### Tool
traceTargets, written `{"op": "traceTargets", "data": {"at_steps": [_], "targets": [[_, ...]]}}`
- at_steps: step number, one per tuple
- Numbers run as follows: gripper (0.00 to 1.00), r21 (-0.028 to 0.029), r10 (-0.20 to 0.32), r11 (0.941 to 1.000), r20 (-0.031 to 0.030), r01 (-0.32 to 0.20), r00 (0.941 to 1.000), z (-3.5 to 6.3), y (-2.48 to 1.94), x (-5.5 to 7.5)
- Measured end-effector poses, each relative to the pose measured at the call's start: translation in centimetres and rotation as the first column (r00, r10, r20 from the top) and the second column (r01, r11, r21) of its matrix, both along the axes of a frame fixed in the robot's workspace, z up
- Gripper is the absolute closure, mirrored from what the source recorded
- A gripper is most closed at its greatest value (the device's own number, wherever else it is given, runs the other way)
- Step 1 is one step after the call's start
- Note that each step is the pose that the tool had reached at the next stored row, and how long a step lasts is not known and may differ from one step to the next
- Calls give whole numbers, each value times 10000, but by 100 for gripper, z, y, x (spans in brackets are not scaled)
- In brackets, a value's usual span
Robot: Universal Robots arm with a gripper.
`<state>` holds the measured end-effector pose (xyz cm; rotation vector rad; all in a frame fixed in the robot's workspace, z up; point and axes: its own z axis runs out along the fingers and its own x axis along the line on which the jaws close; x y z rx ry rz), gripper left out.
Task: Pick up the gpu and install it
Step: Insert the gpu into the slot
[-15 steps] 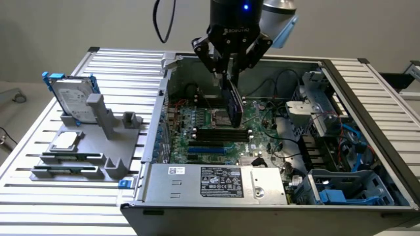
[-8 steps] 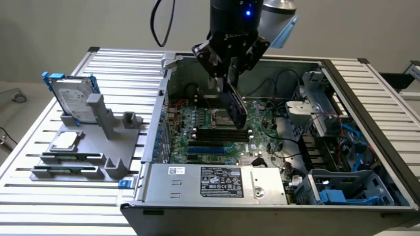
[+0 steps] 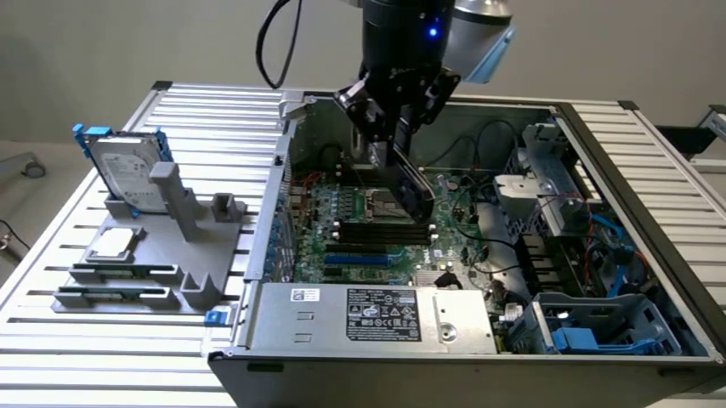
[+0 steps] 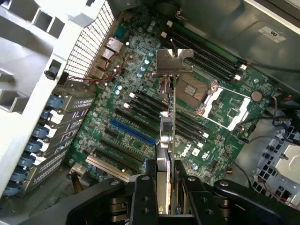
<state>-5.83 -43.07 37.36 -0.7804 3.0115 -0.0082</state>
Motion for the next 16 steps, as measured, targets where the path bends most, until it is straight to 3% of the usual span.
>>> {"op": "traceTargets", "data": {"at_steps": [4, 8, 12, 16], "targets": [[74, 1, 719, 9974, 0, -719, 9974, -38, 0, 0], [74, -1, 1450, 9894, -1, -1450, 9894, -74, 0, 0], [74, 0, 2157, 9765, 0, -2157, 9765, -106, 0, 0], [74, 0, 2870, 9579, 0, -2870, 9579, -136, 0, 0]]}}
